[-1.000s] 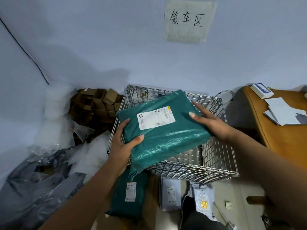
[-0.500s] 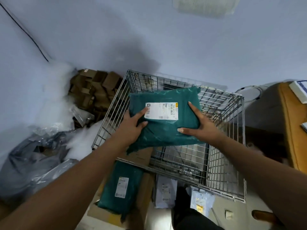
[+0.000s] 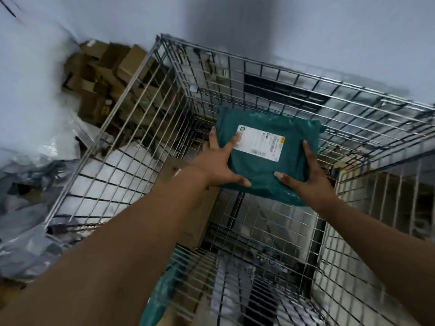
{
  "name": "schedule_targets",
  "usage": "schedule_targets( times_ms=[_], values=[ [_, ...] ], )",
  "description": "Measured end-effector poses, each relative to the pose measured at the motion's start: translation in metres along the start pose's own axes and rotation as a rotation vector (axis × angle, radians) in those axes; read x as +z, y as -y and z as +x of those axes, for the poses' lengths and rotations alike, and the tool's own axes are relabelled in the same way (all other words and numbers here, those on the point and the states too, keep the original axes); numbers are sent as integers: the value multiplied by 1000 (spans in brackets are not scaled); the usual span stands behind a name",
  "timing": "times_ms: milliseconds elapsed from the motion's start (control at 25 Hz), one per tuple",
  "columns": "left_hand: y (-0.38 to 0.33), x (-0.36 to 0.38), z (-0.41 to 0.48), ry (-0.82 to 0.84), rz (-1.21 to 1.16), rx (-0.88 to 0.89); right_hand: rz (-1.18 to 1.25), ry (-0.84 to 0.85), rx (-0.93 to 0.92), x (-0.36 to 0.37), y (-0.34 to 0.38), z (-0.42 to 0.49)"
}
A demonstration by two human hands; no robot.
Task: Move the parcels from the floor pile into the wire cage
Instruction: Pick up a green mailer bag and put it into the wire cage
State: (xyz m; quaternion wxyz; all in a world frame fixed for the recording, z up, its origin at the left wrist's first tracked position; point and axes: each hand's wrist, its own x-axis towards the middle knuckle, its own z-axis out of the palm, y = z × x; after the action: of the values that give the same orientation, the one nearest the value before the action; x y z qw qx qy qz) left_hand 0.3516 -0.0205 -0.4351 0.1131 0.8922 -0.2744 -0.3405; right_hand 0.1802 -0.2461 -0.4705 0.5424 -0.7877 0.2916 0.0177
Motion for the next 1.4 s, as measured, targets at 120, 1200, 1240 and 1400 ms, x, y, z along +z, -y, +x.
schedule_targets(
  times_ms=[120,1200,1240,1400],
  values=[
    [10,33,43,-34,15,-18,-9,-12,-2,14,-42,37],
    [181,126,201,-43,317,-163,81,79,6,246,-171,198],
    [181,132,200,-40,321,-147,32,93,-5,250,-169,202],
    [179,155,189,-90,345,-108,-251,162,33,250,-165,211]
  ],
)
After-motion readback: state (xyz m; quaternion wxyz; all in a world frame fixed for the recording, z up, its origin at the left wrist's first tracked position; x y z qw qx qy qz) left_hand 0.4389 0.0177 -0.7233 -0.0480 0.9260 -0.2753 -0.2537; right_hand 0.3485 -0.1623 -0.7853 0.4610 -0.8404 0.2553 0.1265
